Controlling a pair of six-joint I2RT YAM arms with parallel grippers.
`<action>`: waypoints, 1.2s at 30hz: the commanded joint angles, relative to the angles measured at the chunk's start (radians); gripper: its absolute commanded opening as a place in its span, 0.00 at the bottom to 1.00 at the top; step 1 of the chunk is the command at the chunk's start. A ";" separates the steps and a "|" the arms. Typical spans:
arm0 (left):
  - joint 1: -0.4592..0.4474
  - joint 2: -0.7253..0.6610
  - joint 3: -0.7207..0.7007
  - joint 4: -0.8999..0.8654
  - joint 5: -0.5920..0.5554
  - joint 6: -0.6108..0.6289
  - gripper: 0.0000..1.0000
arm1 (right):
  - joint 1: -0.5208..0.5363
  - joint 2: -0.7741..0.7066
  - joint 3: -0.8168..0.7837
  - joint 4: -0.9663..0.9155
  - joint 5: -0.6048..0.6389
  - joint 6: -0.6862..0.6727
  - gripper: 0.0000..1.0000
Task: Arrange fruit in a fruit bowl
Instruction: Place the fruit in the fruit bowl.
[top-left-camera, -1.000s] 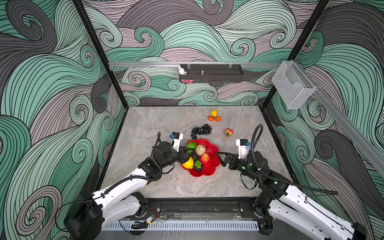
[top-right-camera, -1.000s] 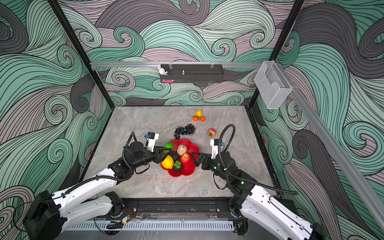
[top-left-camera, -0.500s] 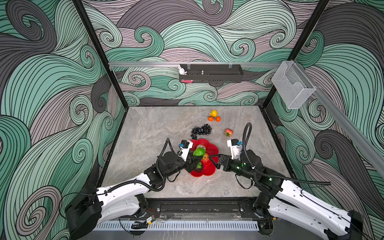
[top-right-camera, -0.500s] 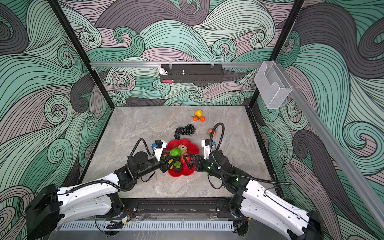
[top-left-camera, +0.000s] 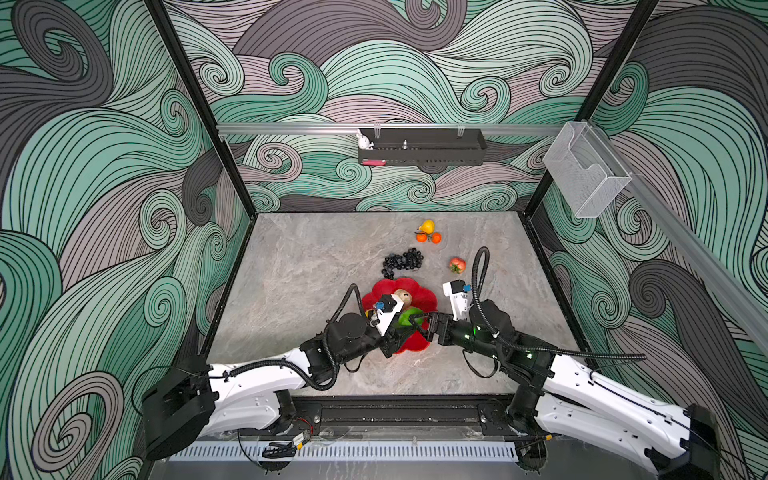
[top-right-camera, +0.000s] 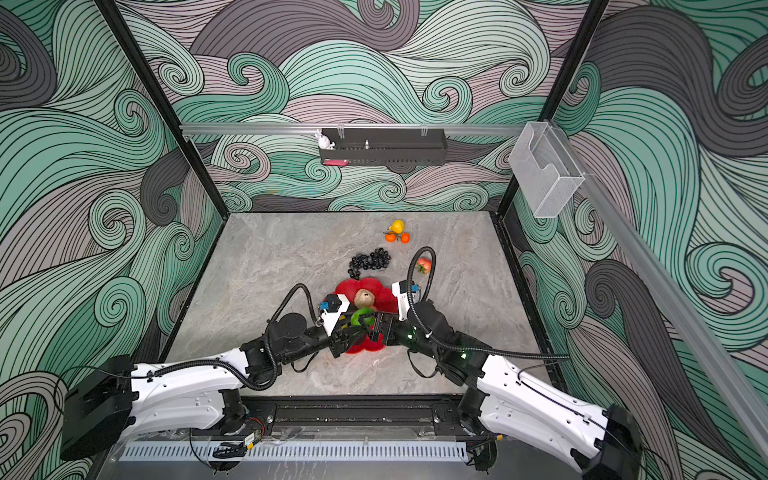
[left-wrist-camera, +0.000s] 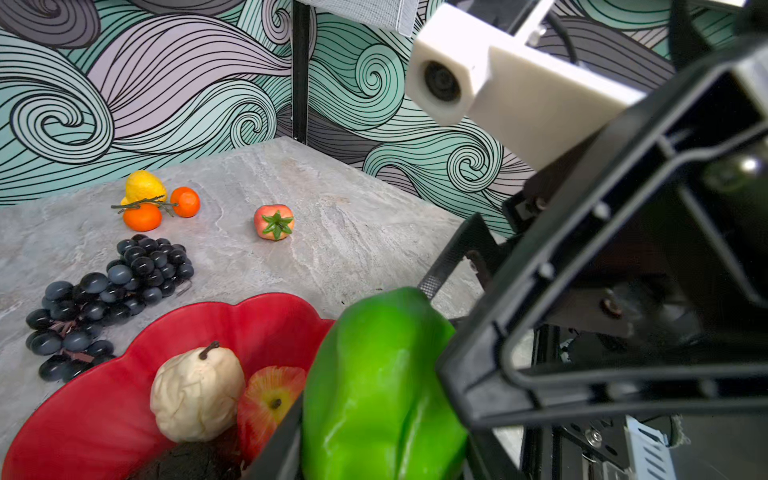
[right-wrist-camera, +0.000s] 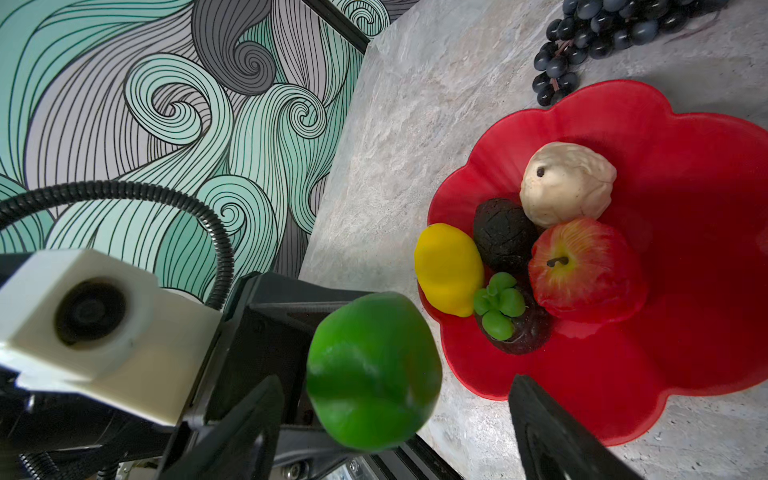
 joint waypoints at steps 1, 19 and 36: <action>-0.024 0.017 0.027 0.037 -0.017 0.062 0.44 | 0.005 0.017 0.037 0.021 -0.022 0.011 0.80; -0.053 0.008 0.031 0.000 -0.083 0.112 0.53 | 0.007 0.049 0.079 0.002 -0.053 -0.054 0.45; -0.050 -0.182 -0.009 -0.202 -0.452 0.033 0.76 | -0.065 0.141 0.257 -0.333 0.139 -0.392 0.46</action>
